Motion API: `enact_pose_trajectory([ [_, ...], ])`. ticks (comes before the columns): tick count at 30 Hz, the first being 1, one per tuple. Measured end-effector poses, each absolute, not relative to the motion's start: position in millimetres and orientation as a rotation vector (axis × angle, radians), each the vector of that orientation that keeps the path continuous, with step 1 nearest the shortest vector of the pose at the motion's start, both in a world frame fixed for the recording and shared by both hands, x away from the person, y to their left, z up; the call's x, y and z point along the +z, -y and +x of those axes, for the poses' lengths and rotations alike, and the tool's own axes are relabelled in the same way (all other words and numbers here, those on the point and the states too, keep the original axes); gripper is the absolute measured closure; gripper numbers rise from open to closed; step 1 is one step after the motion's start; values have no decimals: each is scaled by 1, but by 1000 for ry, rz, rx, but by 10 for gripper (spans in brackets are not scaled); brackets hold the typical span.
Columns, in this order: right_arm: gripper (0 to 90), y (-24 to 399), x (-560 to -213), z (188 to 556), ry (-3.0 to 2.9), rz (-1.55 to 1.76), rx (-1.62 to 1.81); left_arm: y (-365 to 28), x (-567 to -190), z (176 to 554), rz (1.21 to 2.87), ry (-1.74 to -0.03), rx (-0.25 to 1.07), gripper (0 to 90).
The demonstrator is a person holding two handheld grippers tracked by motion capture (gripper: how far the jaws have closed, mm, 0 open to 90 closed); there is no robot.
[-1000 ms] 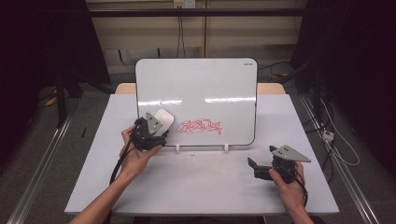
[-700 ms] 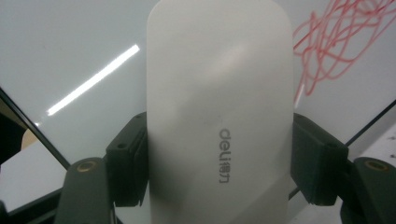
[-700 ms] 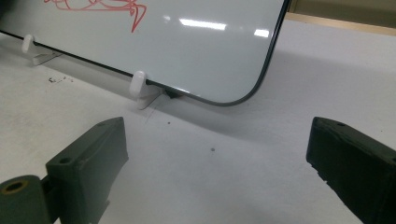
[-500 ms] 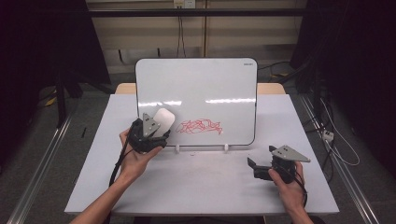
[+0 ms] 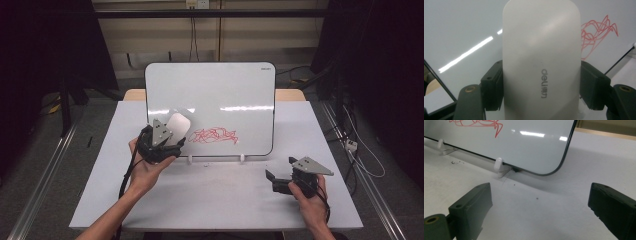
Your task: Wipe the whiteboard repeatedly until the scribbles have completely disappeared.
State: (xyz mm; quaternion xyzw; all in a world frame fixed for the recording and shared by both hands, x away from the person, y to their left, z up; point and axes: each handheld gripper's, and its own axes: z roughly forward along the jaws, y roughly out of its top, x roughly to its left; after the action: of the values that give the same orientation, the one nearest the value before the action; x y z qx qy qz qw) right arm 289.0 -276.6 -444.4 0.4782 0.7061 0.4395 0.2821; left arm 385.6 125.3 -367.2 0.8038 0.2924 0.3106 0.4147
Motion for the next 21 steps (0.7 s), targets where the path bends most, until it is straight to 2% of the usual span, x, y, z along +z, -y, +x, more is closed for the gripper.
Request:
enact_pose_trajectory([
  [10,51,279,-444,292,-1880,1297,1180,-115,-368,391,2041,-735,739,310],
  [21,51,276,-445,291,-1902,1275,1185,-88,-366,400,2069,-701,780,310],
])
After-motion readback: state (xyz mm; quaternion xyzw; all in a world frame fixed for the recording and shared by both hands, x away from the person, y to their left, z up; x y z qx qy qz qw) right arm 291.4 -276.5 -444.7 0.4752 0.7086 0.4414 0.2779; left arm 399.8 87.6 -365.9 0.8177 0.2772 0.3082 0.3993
